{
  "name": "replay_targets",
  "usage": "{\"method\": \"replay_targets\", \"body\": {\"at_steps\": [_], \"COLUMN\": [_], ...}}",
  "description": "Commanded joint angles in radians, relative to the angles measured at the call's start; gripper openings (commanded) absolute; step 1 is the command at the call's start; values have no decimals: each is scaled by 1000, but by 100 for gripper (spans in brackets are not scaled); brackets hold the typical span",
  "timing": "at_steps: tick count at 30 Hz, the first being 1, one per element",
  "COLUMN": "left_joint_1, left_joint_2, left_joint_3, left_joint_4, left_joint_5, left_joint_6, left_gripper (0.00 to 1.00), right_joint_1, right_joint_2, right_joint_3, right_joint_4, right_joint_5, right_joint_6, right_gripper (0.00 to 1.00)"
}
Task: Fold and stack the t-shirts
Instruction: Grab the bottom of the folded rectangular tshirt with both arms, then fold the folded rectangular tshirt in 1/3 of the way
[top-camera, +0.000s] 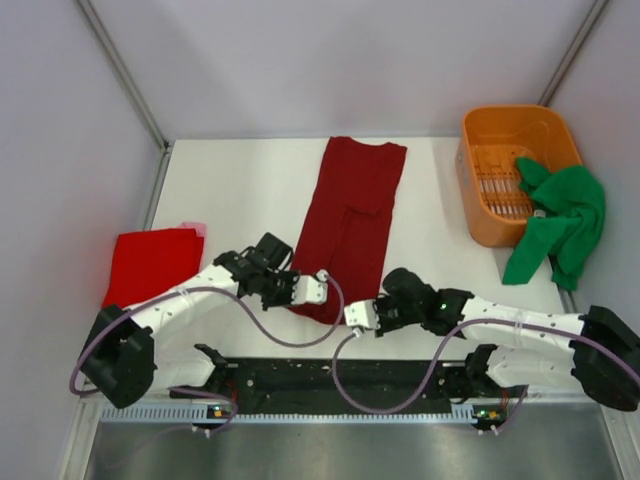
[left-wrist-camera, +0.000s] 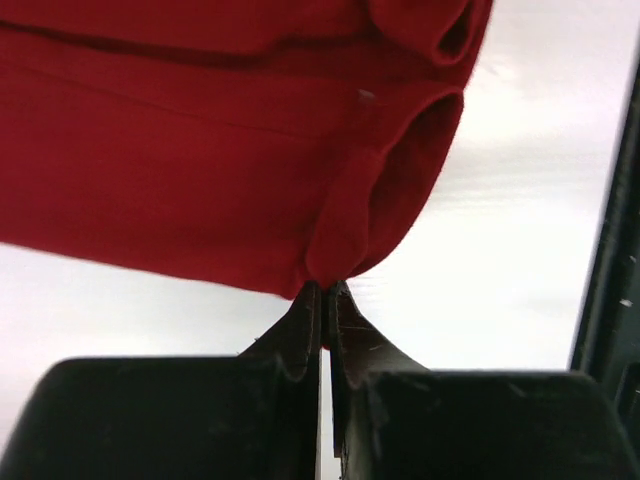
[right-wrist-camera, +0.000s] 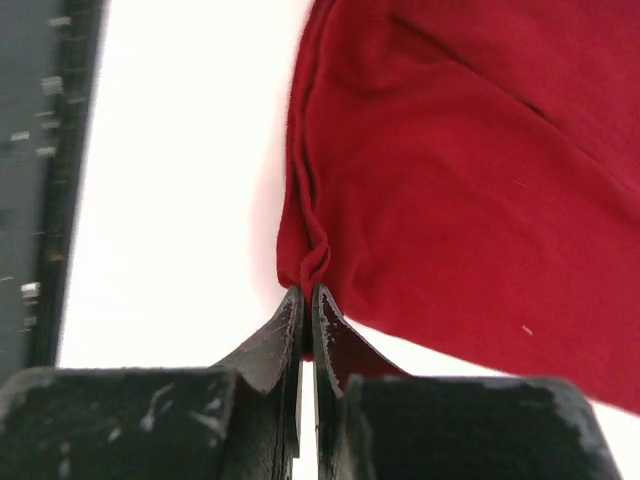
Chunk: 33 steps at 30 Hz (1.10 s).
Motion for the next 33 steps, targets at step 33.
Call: {"method": "replay_targets", "body": {"at_steps": [33], "left_joint_1": [189], "left_joint_2": [896], "left_joint_3": [1098], "left_joint_4": [91], "left_joint_5": [-208], "left_joint_6": [-188], "left_gripper": [0], "right_joint_1": [-647], "right_joint_2": [569], "right_joint_3": [467], "right_joint_4": [390], "right_joint_5": [-21], "right_joint_6": [-163], "right_gripper": [0]}}
